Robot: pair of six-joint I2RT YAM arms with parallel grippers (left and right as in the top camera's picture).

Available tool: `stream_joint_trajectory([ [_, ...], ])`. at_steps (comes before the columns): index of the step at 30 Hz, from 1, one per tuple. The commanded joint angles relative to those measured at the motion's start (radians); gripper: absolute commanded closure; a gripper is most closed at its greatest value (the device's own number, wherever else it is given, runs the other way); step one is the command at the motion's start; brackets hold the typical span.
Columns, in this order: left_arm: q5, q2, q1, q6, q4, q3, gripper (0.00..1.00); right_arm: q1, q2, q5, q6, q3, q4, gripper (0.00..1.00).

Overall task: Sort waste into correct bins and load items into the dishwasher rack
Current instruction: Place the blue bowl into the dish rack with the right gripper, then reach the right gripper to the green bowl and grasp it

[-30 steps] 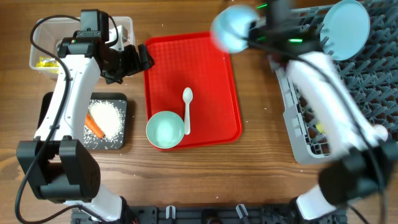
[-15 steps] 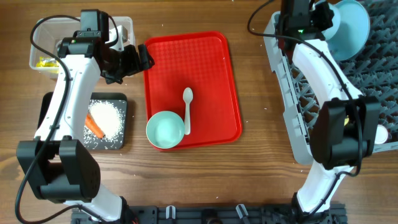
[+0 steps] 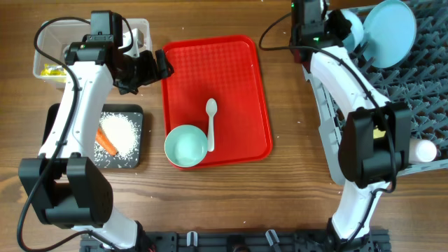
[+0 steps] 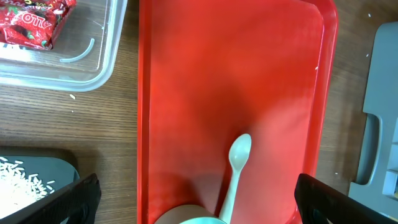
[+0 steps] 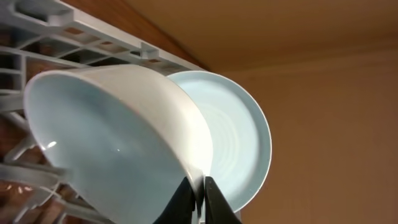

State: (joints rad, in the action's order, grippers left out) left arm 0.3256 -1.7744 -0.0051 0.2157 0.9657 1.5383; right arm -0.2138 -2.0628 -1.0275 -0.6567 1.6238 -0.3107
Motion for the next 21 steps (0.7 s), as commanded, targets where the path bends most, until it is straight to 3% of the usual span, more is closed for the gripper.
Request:
stream_joint_trajectory([
  [1,-0.005,0.022,0.003,0.002,0.0,0.016,0.0,-0.014,-0.029,0.111,0.003,-0.002,-0.052,0.56],
  [2,-0.006,0.022,0.003,0.002,0.0,0.016,0.0,-0.021,-0.029,0.126,0.006,-0.003,-0.072,0.26],
  [3,-0.006,0.022,0.003,0.002,0.0,0.016,0.0,-0.031,-0.029,0.125,0.005,-0.003,-0.083,0.05],
  [4,-0.006,0.022,0.003,0.002,0.0,0.016,0.0,-0.041,-0.028,0.098,0.017,-0.003,-0.087,0.0],
  [6,-0.006,0.022,0.003,0.002,0.001,0.016,0.0,-0.058,-0.027,0.0,0.148,-0.002,-0.092,0.0],
  [9,-0.005,0.022,0.003,0.002,0.0,0.016,0.0,-0.061,-0.015,-0.042,0.201,-0.001,-0.101,0.0],
  [13,-0.005,0.022,0.003,0.002,0.0,0.016,0.0,-0.061,0.105,0.074,0.37,0.002,-0.077,0.0],
  [16,-0.006,0.022,0.003,0.002,0.0,0.016,0.0,-0.075,0.222,0.363,0.432,0.013,-0.131,0.0],
  [21,-0.005,0.022,0.003,0.002,0.0,0.016,0.0,-0.103,0.326,1.053,0.741,0.013,-0.426,0.0],
])
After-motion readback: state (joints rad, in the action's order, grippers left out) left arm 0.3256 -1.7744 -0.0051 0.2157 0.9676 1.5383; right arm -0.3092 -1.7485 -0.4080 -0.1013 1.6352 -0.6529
